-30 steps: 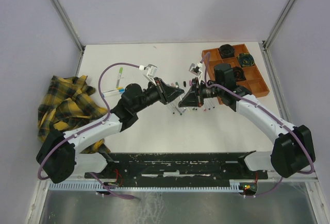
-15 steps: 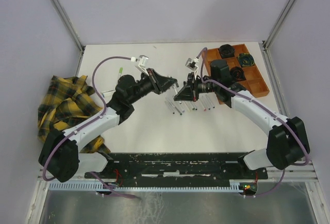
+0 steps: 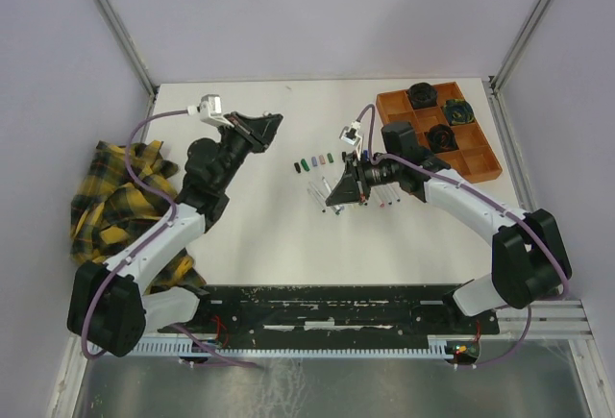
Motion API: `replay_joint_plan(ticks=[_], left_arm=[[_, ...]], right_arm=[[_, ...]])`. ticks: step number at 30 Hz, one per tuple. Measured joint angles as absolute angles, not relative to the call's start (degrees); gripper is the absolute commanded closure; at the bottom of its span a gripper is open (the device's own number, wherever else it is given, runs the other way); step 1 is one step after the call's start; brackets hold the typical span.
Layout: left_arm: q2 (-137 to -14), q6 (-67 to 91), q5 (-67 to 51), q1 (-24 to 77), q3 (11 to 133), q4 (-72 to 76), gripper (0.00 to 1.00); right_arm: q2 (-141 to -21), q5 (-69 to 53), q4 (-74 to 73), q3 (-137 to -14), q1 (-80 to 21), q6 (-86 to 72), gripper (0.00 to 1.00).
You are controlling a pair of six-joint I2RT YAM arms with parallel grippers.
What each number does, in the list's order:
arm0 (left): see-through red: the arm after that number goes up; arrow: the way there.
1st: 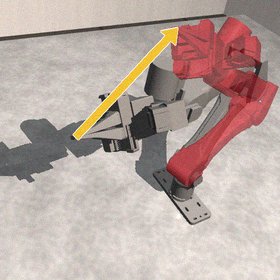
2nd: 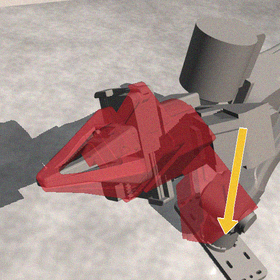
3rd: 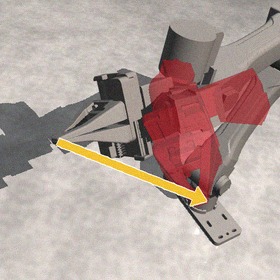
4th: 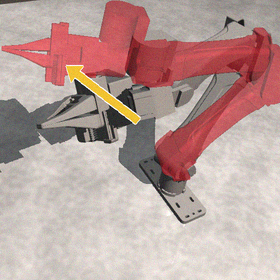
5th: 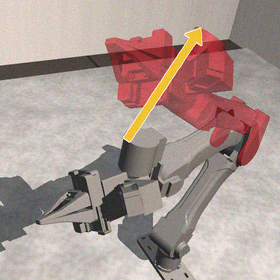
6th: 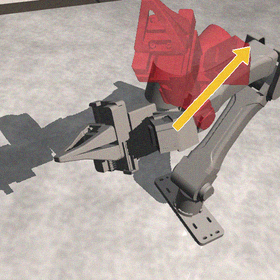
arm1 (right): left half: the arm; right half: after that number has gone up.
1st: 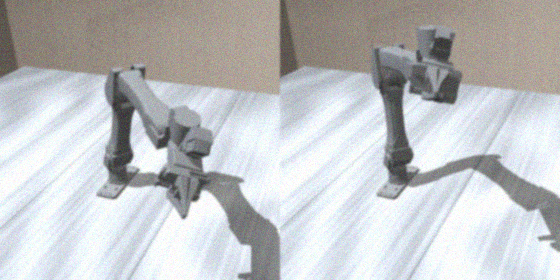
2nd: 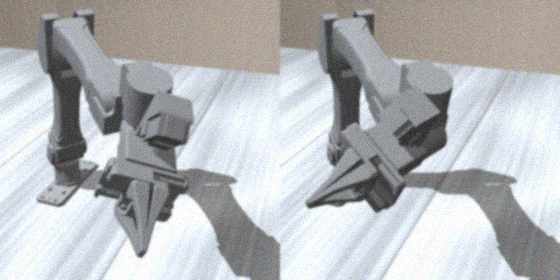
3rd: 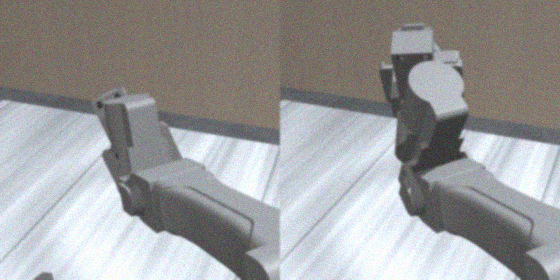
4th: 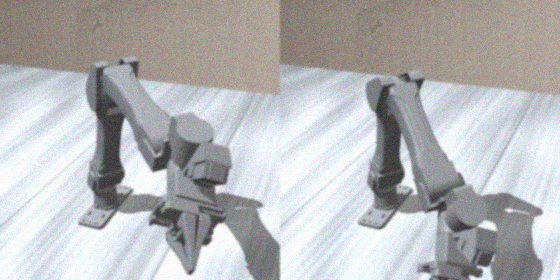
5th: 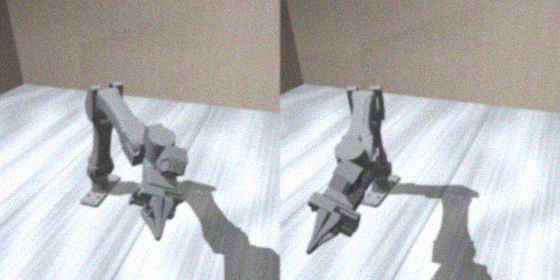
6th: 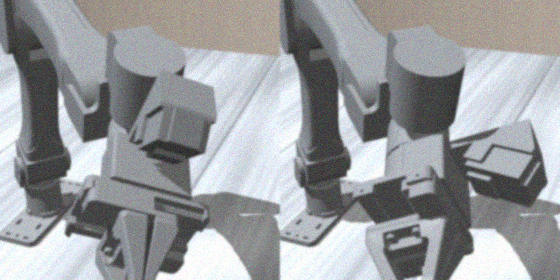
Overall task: Open the pen caps
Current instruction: Place the pen cap at the center of the board.
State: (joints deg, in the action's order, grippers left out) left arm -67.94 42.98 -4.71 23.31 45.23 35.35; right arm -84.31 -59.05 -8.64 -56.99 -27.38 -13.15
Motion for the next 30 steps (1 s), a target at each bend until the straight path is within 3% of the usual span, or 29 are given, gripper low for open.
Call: replay_joint_plan(ticks=[6, 11, 19, 30], left_arm=[[-68.16, 44.25, -0.16, 23.31, 35.99, 28.18, 0.97], [-75.13, 46.89, 3.73, 23.31, 35.75, 18.41, 0.97], [-92.9, 48.16, 10.63, 25.58, 49.04, 0.86, 0.97], [-104.88, 48.01, 14.76, 28.21, 63.11, -7.64, 0.91]], right_arm=[[-84.31, -58.22, -10.87, -56.99, -27.38, -11.44, 1.0], [-84.38, -57.43, -12.51, -57.01, -27.38, -10.13, 1.0], [-85.14, -56.49, -14.41, -57.21, -27.38, -9.04, 1.0], [-85.3, -56.4, -15.53, -58.0, -27.38, -8.43, 1.0]])
